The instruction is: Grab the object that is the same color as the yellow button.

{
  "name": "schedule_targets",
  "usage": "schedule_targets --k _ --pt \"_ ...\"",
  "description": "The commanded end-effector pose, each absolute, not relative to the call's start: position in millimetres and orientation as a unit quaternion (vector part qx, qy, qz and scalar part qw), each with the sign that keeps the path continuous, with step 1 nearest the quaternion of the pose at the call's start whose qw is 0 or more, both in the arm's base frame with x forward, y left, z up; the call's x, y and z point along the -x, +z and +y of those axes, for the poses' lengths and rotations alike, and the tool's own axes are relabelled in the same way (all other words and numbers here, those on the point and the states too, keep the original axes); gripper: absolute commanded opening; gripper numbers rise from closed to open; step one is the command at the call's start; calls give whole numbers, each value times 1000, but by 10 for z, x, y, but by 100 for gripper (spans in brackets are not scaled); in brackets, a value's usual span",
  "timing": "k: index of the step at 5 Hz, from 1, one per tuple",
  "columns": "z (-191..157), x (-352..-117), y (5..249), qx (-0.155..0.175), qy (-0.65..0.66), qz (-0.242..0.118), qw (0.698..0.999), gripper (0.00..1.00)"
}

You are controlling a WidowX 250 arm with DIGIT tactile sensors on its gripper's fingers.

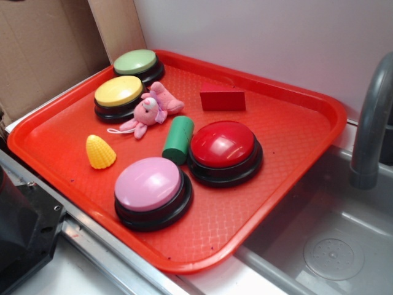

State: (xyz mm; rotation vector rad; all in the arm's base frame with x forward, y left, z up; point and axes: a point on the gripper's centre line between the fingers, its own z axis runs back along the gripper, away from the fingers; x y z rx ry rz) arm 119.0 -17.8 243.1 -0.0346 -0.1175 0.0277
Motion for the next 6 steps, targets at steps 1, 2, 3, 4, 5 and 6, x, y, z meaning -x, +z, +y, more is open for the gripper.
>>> schedule_targets --k 1,2,3,4,5,6 --pt "-178 -1190 2431 17 14 -59 998 100" --pt "-84 -1297 2251 13 54 -50 997 100" --pt "46 -1418 1959 13 122 -27 992 100" --pt "158 -1452 1573 -5 227 -41 973 100" --pt "255 -1459 1248 -15 279 -54 959 100" --pt "348 -1477 957 -28 349 -88 933 100"
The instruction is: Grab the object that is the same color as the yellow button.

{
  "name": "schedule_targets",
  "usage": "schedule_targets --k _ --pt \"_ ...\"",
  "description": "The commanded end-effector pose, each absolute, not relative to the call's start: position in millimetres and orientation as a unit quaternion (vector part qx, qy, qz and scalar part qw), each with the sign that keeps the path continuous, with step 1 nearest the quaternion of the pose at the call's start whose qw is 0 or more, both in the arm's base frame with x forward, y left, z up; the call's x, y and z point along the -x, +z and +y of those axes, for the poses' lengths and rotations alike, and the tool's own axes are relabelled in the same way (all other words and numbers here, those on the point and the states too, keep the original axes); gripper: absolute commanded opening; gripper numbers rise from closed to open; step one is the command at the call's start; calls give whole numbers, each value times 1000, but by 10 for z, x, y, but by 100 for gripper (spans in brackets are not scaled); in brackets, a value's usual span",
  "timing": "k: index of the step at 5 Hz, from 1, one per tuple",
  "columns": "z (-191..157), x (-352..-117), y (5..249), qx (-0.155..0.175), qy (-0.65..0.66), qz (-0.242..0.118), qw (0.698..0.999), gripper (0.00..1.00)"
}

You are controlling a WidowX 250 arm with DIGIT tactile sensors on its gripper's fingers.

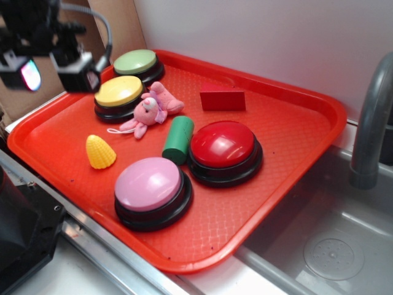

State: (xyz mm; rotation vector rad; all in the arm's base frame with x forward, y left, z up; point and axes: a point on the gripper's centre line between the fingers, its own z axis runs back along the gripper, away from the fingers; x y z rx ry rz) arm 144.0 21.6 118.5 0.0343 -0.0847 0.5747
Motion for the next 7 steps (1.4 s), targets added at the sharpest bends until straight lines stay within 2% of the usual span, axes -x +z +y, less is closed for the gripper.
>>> schedule_targets --k 1,2,3,5,6,7 --pt "413 -1481 741 -40 367 -97 924 100" --pt "434 -1531 443 -51 373 -98 921 100" --pt "398 -1575 298 -49 363 -103 925 100" --pt "347 -1598 208 -43 354 -105 928 100" --pt "358 -1600 189 -33 360 -114 925 0" --pt "402 -1637 222 -31 369 -111 922 0"
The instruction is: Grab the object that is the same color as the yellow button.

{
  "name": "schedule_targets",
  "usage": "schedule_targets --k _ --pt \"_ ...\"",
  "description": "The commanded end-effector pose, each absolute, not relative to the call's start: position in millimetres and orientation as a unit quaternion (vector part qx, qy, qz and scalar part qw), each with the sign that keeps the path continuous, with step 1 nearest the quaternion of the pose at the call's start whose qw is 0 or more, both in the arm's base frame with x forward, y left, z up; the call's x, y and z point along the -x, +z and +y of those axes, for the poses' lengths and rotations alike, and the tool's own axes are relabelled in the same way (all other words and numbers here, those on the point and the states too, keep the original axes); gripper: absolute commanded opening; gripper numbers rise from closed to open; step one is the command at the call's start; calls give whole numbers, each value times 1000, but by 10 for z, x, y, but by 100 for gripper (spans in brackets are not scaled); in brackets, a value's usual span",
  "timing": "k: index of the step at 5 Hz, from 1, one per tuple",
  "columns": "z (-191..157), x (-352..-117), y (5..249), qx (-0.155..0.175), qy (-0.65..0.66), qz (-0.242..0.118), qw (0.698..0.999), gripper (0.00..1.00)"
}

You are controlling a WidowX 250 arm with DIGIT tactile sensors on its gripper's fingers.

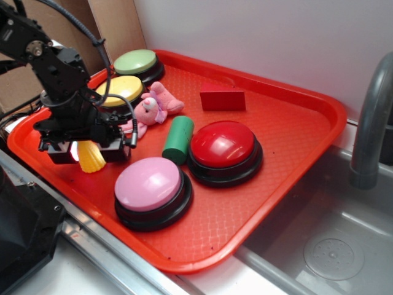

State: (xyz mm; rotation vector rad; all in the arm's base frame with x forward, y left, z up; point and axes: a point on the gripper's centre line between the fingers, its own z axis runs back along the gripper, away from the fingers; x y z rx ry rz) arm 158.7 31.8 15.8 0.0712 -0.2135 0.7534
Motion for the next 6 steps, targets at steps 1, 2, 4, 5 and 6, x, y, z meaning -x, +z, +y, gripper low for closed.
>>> schedule_targets --k 1,2,4,5,6 --pt "397 -1714 398 -37 333 -95 938 0" --pt "300 -1850 844 -34 248 -104 962 0" --pt "63 -2066 1654 39 122 -111 986 0" --pt "4 -2101 1977 53 119 -125 983 0" --pt "14 -2165 2056 65 130 -124 982 0"
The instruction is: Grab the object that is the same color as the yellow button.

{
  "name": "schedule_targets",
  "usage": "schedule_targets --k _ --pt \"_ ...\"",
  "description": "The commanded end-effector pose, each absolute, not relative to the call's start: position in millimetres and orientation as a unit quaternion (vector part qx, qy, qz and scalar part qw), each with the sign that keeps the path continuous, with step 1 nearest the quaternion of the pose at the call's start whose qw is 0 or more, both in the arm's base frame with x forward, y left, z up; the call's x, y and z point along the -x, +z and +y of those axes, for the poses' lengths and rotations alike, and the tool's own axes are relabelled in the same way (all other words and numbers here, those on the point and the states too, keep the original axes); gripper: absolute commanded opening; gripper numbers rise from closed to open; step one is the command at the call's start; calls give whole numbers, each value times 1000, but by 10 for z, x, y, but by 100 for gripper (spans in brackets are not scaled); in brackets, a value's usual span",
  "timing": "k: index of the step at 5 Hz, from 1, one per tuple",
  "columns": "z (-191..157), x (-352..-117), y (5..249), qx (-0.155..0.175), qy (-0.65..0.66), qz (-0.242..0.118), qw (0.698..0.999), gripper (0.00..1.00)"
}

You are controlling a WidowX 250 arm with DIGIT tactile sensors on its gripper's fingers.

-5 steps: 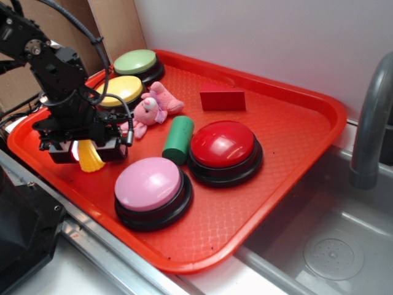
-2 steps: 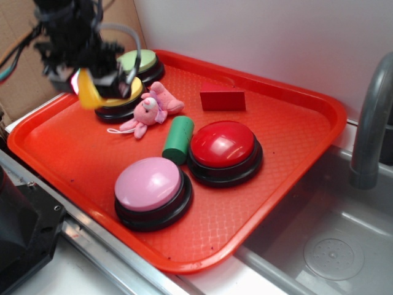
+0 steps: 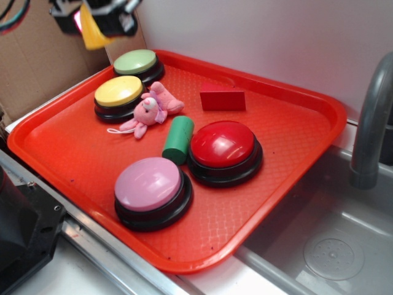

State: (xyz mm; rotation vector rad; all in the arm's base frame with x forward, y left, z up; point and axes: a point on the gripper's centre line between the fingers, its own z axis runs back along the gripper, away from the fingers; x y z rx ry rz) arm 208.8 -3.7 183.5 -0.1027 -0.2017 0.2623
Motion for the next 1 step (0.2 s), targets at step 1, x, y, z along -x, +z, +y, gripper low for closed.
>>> schedule_targets --k 1 --pt "156 -2214 1991 66 180 -108 975 0"
